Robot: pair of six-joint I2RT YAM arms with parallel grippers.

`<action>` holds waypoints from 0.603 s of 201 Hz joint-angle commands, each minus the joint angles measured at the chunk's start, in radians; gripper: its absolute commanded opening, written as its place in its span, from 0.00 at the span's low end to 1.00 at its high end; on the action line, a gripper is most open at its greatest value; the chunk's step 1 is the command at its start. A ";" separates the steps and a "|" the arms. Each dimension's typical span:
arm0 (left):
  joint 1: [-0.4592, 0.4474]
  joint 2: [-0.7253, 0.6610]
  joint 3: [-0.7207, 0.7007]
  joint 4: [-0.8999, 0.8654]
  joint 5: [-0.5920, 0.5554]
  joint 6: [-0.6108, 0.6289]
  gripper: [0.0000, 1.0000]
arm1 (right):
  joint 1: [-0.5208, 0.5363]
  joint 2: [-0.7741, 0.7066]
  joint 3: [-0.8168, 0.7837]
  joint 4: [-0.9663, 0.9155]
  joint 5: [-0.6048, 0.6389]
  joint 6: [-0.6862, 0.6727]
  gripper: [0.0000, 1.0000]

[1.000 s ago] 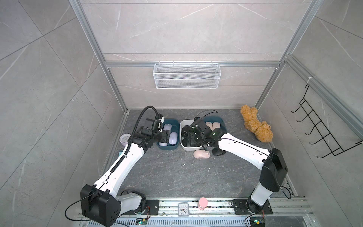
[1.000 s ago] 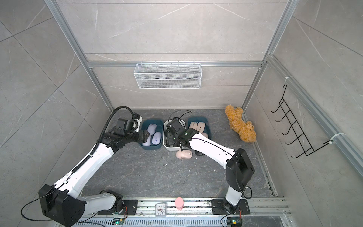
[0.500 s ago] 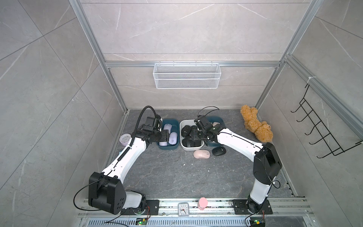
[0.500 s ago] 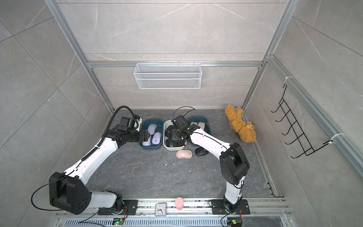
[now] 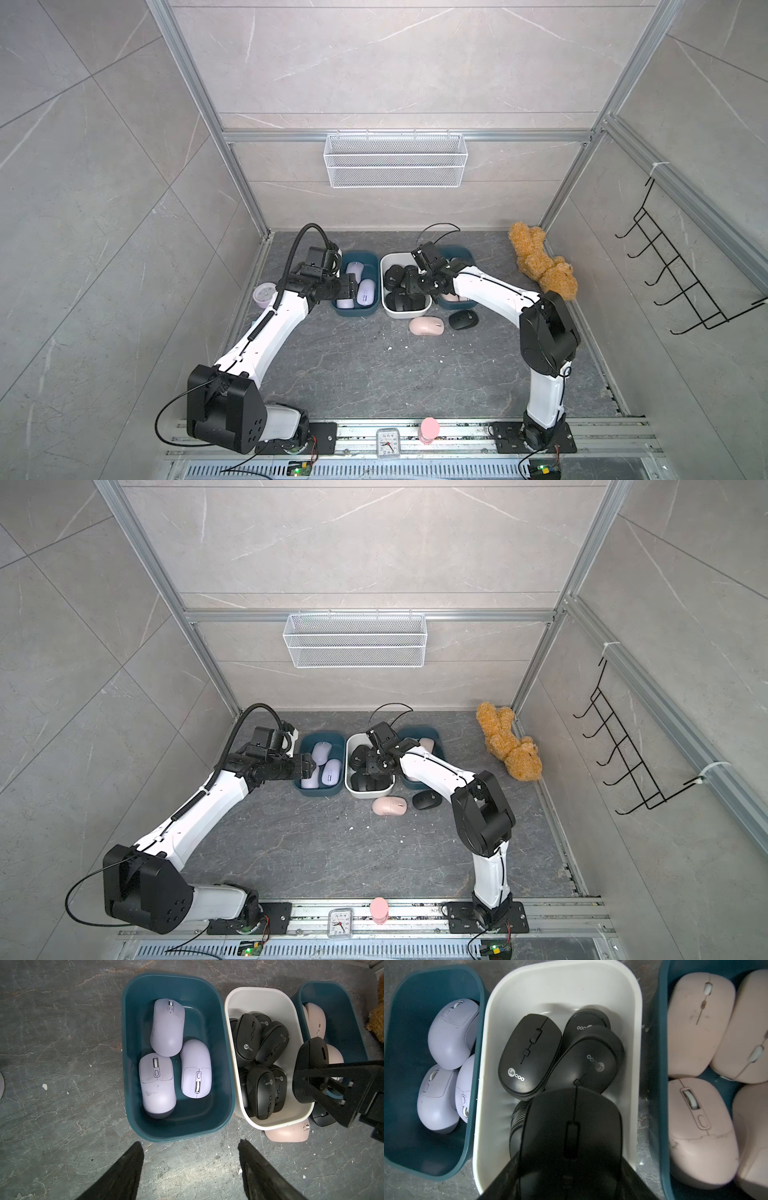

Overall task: Place the mice by color into the storage box
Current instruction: Place the mouse in the storage box.

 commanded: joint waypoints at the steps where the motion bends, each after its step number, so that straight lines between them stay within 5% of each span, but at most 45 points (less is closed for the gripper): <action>1: 0.010 -0.031 0.028 -0.007 0.000 -0.015 0.75 | -0.007 0.032 0.042 0.014 -0.014 -0.013 0.51; 121: 0.028 -0.023 0.031 -0.011 0.009 -0.021 0.75 | -0.013 0.124 0.096 -0.040 0.058 -0.038 0.52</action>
